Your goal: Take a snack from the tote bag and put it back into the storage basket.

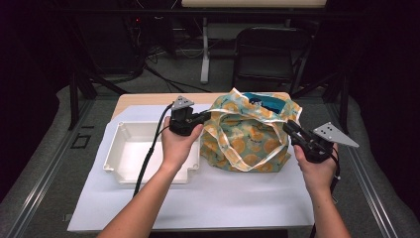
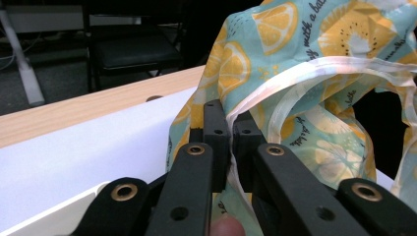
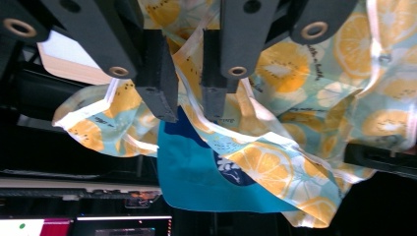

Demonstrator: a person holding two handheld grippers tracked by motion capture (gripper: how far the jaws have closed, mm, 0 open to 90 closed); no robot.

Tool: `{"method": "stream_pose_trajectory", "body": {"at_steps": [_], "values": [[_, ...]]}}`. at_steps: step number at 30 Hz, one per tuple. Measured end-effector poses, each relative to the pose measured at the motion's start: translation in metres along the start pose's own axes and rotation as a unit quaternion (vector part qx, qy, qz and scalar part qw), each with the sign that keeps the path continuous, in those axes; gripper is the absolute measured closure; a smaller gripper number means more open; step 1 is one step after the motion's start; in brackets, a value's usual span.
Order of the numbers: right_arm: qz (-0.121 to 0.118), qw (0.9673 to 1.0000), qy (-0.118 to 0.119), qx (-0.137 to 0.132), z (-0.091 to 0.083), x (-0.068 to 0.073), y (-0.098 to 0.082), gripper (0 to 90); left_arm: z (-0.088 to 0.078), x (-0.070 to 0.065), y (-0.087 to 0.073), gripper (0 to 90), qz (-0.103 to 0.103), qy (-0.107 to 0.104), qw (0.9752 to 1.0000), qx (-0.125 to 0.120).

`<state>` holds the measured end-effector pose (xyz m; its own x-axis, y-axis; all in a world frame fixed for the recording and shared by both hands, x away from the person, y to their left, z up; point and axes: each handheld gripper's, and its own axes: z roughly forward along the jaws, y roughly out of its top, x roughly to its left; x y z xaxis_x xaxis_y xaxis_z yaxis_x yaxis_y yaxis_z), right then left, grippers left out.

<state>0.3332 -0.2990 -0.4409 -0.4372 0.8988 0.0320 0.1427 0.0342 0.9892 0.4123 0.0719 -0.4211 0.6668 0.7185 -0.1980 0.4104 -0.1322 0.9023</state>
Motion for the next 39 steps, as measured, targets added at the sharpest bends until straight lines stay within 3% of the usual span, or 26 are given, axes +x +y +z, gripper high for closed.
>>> {"method": "stream_pose_trajectory", "body": {"at_steps": [3, 12, 17, 23, 24, 28, 33, 36, 39], "values": [[0.0, 1.0, -0.007, 0.003, 0.002, -0.002, 0.0, 90.0, 0.0, -0.001, 0.0, 88.8, 0.002, -0.004, 1.0, 0.0], [0.012, 0.9997, 0.021, -0.011, -0.006, 0.0, 0.011, 88.7, -0.003, -0.002, 0.001, 88.6, 0.019, -0.01, 0.9998, -0.005], [0.006, 0.9998, 0.02, 0.005, -0.005, -0.001, 0.007, 79.7, -0.003, -0.003, 0.001, 89.3, 0.024, -0.019, 0.9995, -0.001], [-0.002, 0.9997, 0.01, 0.023, 0.005, 0.002, 0.002, 76.7, -0.001, -0.006, 0.001, 89.3, 0.025, -0.025, 0.9994, -0.001], [-0.009, 0.9996, -0.009, 0.025, 0.007, 0.002, 0.002, 68.2, -0.002, -0.005, 0.001, 89.3, 0.025, -0.024, 0.9994, -0.001], [-0.021, 0.9988, -0.031, 0.031, 0.009, 0.002, 0.0, 58.9, -0.004, -0.002, 0.003, 89.1, 0.022, -0.022, 0.9995, -0.003], [-0.027, 0.998, -0.033, 0.047, 0.011, -0.002, -0.009, 53.3, -0.004, 0.001, 0.002, 88.8, 0.014, -0.02, 0.9997, -0.003], [-0.035, 0.9972, -0.026, 0.06, 0.015, -0.002, -0.014, 54.2, -0.002, 0.0, 0.002, 88.6, 0.015, -0.022, 0.9996, -0.001], [-0.056, 0.9961, -0.026, 0.063, 0.018, 0.002, -0.016, 74.7, -0.001, -0.001, 0.002, 88.5, 0.015, -0.021, 0.9997, -0.003]]}}
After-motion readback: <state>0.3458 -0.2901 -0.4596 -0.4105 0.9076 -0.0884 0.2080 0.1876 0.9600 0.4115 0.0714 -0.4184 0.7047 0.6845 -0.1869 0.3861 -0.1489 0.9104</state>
